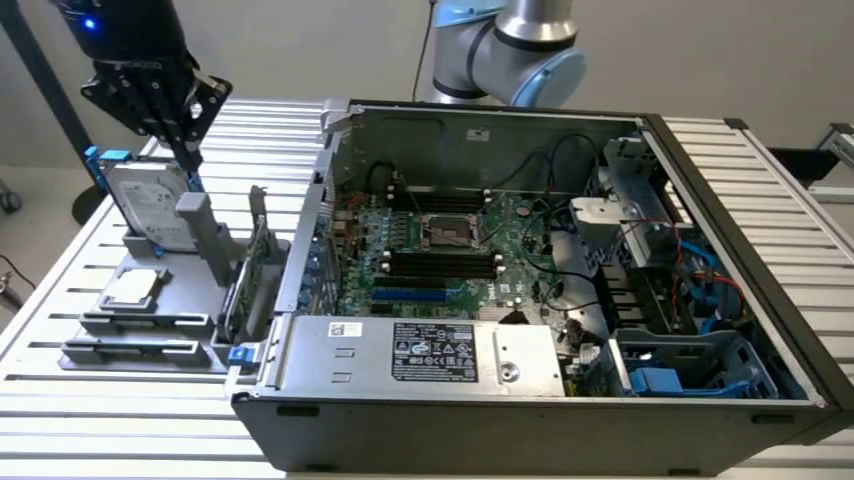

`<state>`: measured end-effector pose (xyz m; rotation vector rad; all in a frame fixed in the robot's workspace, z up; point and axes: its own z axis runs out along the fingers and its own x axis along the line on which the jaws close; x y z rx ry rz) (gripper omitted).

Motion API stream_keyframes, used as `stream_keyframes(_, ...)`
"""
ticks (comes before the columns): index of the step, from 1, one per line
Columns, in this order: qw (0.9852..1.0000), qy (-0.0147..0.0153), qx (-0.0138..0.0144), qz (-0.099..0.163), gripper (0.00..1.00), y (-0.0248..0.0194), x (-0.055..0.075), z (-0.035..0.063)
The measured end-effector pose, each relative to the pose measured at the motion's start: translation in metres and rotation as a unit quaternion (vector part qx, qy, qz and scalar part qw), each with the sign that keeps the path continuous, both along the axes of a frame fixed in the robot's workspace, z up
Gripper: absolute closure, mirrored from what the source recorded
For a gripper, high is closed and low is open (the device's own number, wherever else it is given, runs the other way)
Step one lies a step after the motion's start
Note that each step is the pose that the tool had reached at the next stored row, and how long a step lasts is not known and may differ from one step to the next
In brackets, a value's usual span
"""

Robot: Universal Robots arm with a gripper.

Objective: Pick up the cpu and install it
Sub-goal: 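Reach for the cpu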

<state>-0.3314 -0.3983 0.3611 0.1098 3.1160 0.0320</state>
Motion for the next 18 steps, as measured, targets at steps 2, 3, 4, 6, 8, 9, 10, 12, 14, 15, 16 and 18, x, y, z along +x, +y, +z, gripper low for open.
stream_keyframes(2, 1.0000, 0.0000, -0.0017, 0.000, 0.89, 0.0000, -0.009, -0.0018)
stream_keyframes(3, 1.0000, 0.0000, -0.0025, 0.000, 0.89, 0.0000, -0.014, -0.0027)
stream_keyframes(4, 1.0000, 0.0000, -0.0033, 0.000, 0.89, 0.0000, -0.018, -0.0036)
stream_keyframes(6, 1.0000, 0.0000, -0.0048, 0.000, 0.89, 0.0000, -0.027, -0.0054)
stream_keyframes(8, 1.0000, 0.0000, -0.0063, 0.000, 0.89, 0.0000, -0.036, -0.0072)
stream_keyframes(9, 1.0000, 0.0000, -0.0070, 0.000, 0.89, 0.0000, -0.041, -0.0081)
stream_keyframes(10, 1.0000, 0.0000, -0.0076, 0.000, 0.89, 0.0000, -0.045, -0.0090)
stream_keyframes(12, 1.0000, 0.0000, -0.0089, 0.000, 0.89, 0.0000, -0.055, -0.0109)
stream_keyframes(14, 0.9999, 0.0000, -0.0100, 0.000, 0.89, 0.0000, -0.064, -0.0127)
stream_keyframes(15, 0.9999, 0.0000, -0.0106, 0.000, 0.89, 0.0000, -0.068, -0.0135)
stream_keyframes(16, 0.9999, 0.0000, -0.0111, 0.000, 0.89, 0.0000, -0.073, -0.0144)
stream_keyframes(18, 0.9999, 0.0000, -0.0121, 0.000, 0.89, 0.0000, -0.082, -0.0163)
